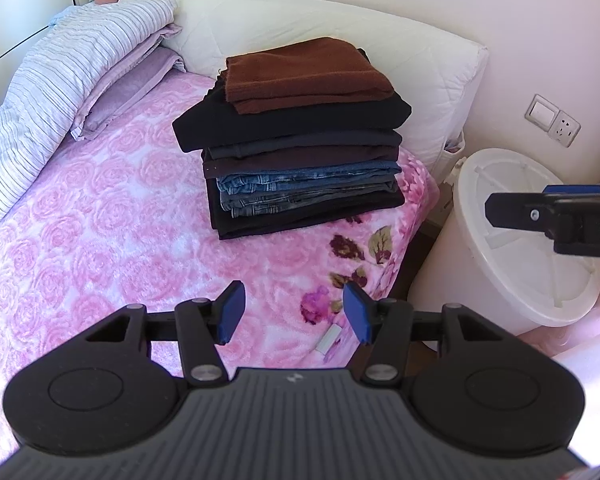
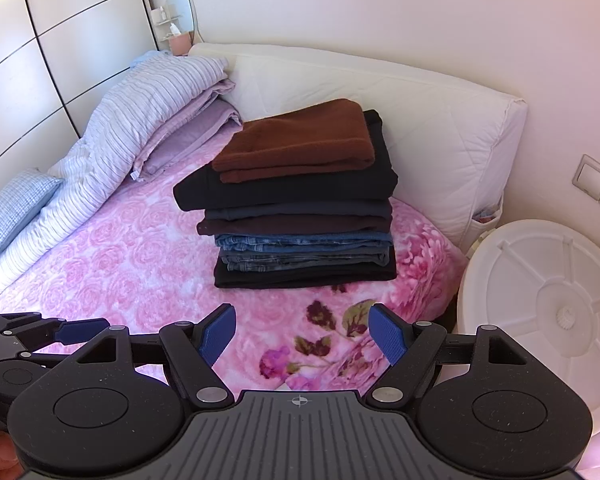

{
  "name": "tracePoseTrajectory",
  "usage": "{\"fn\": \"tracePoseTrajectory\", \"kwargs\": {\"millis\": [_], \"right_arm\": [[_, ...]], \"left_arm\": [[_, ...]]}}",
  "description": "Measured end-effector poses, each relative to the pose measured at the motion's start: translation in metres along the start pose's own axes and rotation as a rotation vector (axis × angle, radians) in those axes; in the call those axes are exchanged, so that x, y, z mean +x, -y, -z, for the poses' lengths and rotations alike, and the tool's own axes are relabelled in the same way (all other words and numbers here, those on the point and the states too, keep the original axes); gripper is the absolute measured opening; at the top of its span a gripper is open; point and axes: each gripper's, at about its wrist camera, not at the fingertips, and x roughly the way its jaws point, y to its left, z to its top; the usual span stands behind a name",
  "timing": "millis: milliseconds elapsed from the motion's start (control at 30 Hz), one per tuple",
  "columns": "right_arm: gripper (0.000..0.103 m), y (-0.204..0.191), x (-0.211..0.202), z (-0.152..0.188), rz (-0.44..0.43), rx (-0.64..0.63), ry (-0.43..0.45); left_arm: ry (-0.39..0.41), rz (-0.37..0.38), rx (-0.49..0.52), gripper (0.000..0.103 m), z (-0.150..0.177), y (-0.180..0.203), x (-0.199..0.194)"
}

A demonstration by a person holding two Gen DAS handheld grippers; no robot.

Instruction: Fold clothes

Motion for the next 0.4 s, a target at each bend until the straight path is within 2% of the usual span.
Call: {"fn": "tracePoseTrajectory", "kwargs": {"millis": [267,400], "right_arm": [[0.077,0.0007,0.0015,0.0005,-0.001,-0.002,-0.006],[0.077,0.0,0.0013,0.0012,0.0,-0.005,-0.006]], "left_arm": [[0.004,0.007,-0.013,0.051,0.0004,-0.0023,0.0],[0.032,0.008,-0.026,0.061,0.0009,-0.0038,-0.0032]]}}
